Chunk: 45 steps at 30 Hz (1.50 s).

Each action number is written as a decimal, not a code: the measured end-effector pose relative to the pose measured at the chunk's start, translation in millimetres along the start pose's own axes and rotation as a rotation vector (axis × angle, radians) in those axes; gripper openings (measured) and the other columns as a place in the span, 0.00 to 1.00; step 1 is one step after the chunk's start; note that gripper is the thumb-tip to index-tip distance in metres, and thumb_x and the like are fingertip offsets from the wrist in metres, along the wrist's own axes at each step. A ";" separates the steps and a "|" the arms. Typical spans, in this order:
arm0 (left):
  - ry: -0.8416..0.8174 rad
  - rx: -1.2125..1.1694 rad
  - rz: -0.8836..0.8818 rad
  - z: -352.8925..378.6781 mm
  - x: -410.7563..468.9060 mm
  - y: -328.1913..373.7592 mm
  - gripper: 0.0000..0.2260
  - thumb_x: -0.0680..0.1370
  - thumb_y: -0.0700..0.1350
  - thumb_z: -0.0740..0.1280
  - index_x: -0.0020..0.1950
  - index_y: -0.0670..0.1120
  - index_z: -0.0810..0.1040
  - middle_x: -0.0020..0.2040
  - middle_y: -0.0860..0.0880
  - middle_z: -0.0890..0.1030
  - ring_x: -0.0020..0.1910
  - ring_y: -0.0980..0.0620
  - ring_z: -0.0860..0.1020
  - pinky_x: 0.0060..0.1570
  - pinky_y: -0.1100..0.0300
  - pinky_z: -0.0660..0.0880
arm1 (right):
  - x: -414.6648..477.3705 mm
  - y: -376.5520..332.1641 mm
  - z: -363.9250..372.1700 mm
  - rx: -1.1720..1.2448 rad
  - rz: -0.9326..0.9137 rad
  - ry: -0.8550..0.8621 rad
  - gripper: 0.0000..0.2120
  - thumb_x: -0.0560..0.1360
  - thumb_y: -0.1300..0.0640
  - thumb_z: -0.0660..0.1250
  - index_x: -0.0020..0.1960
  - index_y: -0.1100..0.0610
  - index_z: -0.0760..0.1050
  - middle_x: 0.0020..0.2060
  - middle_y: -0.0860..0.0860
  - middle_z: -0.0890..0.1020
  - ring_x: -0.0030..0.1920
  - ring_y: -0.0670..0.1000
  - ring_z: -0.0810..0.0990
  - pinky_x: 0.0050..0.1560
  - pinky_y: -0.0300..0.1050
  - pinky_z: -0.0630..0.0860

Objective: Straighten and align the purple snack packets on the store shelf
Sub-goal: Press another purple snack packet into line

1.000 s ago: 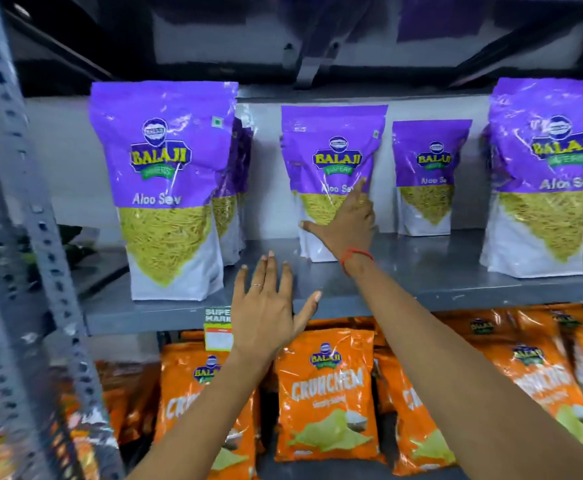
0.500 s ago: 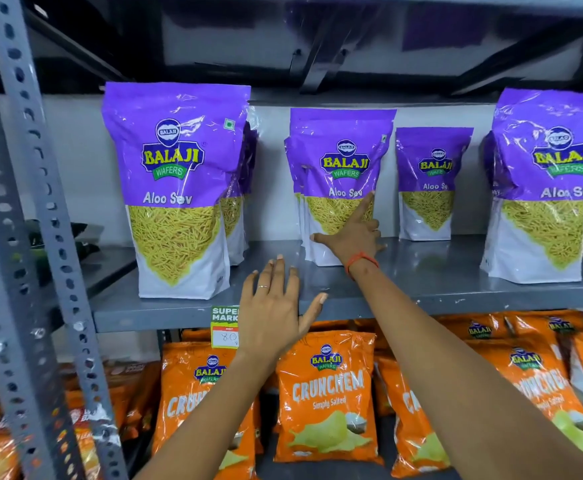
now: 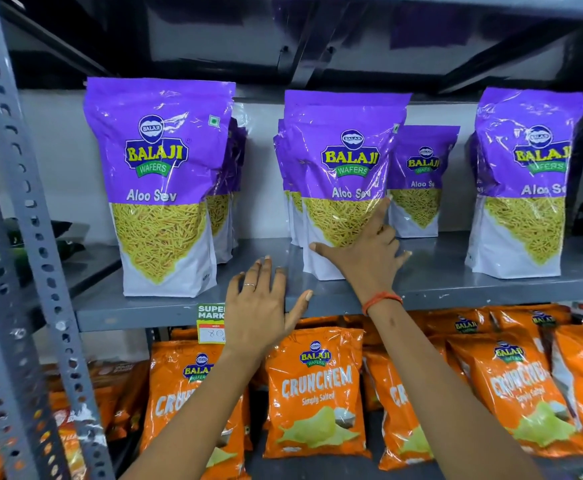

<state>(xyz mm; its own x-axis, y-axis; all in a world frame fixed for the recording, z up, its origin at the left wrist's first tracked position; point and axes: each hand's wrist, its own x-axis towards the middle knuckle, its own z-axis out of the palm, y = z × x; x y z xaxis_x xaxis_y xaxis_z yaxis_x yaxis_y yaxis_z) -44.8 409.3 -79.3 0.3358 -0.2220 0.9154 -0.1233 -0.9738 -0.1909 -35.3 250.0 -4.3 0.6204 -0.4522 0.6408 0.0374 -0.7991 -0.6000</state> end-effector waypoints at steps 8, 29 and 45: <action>-0.025 -0.002 -0.006 -1.0 0.5 0.0 0.31 0.80 0.63 0.48 0.52 0.41 0.82 0.58 0.39 0.81 0.55 0.42 0.80 0.52 0.50 0.71 | -15.5 3.8 -12.5 0.010 -0.018 0.033 0.66 0.57 0.25 0.68 0.78 0.55 0.38 0.67 0.64 0.68 0.68 0.66 0.68 0.68 0.73 0.58; -0.073 -0.022 -0.009 -2.6 0.4 -0.3 0.32 0.80 0.63 0.47 0.52 0.41 0.82 0.58 0.38 0.81 0.56 0.41 0.80 0.52 0.49 0.73 | -27.4 0.1 -23.4 0.027 -0.001 0.030 0.65 0.57 0.26 0.69 0.78 0.55 0.38 0.69 0.63 0.66 0.69 0.65 0.66 0.70 0.71 0.58; -0.178 -0.014 -0.012 -9.3 1.8 1.9 0.29 0.79 0.62 0.51 0.49 0.41 0.81 0.57 0.37 0.81 0.54 0.40 0.80 0.52 0.48 0.74 | -30.4 1.3 -25.3 0.015 -0.016 0.026 0.65 0.57 0.26 0.69 0.78 0.57 0.41 0.67 0.63 0.68 0.66 0.65 0.69 0.69 0.71 0.61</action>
<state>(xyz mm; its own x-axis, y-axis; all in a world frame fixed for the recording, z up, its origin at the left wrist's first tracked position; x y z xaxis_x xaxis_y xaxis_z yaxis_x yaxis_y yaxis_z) -53.2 407.5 -74.7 0.4969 -0.2169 0.8403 -0.1311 -0.9759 -0.1744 -73.9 252.7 -12.5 0.5991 -0.4493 0.6628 0.0589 -0.8008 -0.5961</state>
